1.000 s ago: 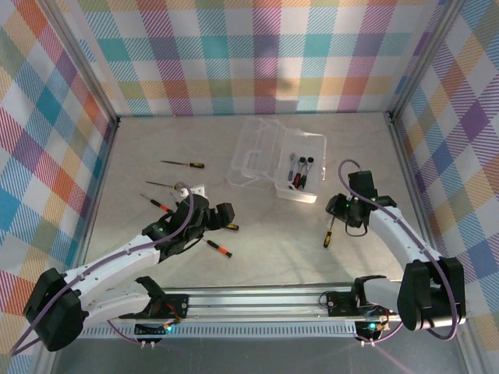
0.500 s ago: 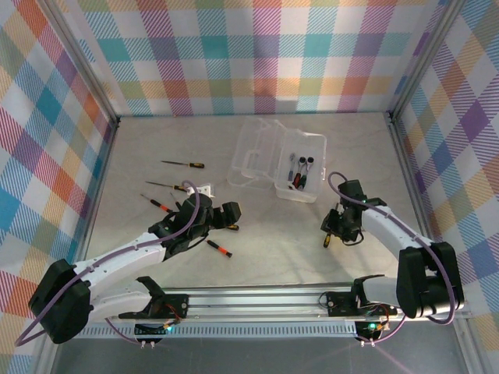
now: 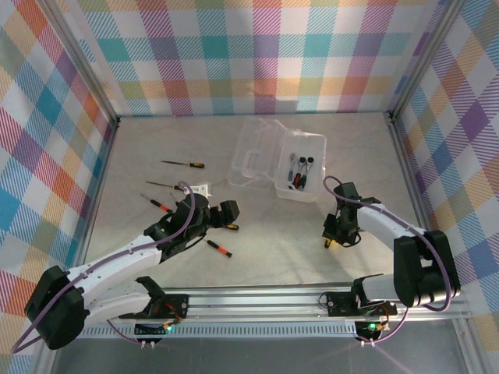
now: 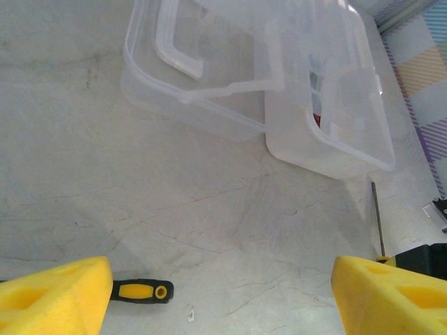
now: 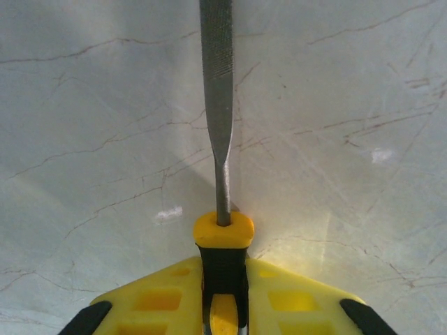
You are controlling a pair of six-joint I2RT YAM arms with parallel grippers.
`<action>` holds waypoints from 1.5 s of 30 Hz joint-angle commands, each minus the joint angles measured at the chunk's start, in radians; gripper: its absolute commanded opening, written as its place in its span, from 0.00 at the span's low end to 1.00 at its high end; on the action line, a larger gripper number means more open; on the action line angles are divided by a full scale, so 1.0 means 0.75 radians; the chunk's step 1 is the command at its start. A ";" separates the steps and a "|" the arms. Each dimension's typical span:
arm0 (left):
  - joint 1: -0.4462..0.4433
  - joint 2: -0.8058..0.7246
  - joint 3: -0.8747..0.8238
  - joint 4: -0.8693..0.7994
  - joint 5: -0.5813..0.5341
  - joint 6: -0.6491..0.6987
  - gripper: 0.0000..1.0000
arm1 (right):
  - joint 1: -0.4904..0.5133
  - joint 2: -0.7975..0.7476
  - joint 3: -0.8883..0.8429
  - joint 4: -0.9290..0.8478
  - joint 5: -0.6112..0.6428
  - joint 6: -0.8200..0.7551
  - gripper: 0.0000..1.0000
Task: Pack the tool kit
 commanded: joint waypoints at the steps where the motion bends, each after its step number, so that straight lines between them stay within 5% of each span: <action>1: -0.014 -0.044 0.009 -0.072 -0.054 0.057 0.82 | 0.007 0.025 0.033 0.004 0.037 -0.013 0.16; 14: -0.013 -0.125 0.015 -0.200 -0.157 0.047 0.83 | 0.008 -0.119 0.183 -0.064 0.059 -0.032 0.15; 25: -0.012 -0.305 0.007 -0.557 -0.656 -0.237 0.85 | 0.105 -0.108 0.471 -0.087 0.016 -0.031 0.15; 45: -0.011 -0.452 0.064 -0.821 -0.669 -0.339 0.85 | 0.230 0.704 1.274 0.114 -0.259 0.051 0.14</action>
